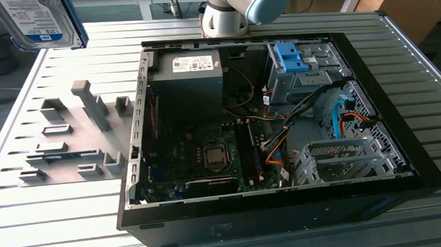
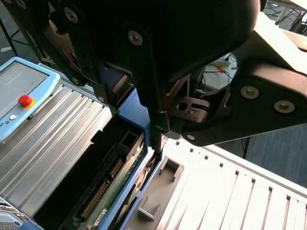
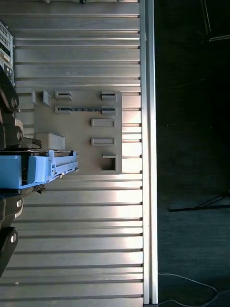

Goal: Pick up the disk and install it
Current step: 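Pick up the disk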

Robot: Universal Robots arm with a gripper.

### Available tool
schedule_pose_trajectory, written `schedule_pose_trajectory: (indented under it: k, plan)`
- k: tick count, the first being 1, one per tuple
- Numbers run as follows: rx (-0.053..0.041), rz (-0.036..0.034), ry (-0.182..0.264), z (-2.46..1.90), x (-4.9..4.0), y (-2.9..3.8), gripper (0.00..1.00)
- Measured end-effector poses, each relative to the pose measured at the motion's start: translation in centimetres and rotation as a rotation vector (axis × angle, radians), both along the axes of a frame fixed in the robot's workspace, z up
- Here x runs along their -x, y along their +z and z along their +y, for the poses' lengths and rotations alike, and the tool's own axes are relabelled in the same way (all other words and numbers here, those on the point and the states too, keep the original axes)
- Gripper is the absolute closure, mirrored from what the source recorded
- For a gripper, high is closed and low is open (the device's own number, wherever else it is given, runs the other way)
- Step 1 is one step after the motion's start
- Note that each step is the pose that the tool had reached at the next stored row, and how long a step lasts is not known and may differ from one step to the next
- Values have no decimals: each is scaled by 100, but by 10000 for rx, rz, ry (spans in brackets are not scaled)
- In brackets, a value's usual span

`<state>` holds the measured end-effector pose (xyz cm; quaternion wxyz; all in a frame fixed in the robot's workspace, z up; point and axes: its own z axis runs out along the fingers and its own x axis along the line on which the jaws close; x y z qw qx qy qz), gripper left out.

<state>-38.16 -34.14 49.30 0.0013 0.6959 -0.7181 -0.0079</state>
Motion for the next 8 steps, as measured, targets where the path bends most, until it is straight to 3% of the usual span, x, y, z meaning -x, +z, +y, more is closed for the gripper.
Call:
schedule_pose_trajectory:
  k: [8]
  plan:
    - [0, -1, -1, 0, -24, 0, 64]
